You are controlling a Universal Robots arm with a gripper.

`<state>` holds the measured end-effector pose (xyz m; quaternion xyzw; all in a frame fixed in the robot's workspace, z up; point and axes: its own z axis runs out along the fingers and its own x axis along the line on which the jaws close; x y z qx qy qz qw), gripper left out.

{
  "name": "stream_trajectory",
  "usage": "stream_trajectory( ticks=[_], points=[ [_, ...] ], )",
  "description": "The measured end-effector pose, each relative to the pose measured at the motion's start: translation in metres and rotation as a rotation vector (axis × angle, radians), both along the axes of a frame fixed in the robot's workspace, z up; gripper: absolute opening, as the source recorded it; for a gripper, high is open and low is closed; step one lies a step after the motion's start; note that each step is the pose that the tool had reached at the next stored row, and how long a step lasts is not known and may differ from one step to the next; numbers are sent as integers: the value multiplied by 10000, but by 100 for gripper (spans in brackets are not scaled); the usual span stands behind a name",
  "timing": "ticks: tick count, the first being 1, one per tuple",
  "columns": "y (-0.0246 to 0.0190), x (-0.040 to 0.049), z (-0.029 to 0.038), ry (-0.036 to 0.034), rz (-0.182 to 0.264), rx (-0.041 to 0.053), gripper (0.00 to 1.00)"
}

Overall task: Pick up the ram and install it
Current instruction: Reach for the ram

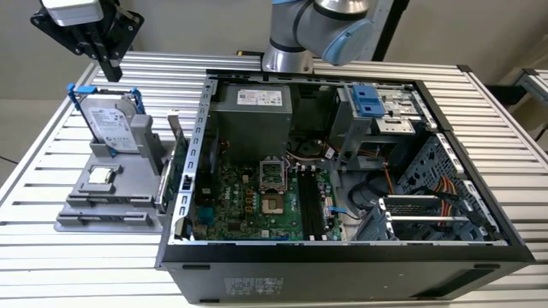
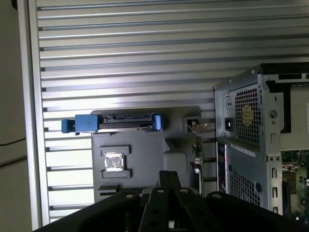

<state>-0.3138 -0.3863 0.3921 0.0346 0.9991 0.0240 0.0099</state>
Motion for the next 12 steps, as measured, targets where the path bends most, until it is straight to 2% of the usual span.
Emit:
stream_trajectory(
  ticks=[12],
  points=[
    [15, -138, -1, 0, 1, 0, 0]
  ],
)
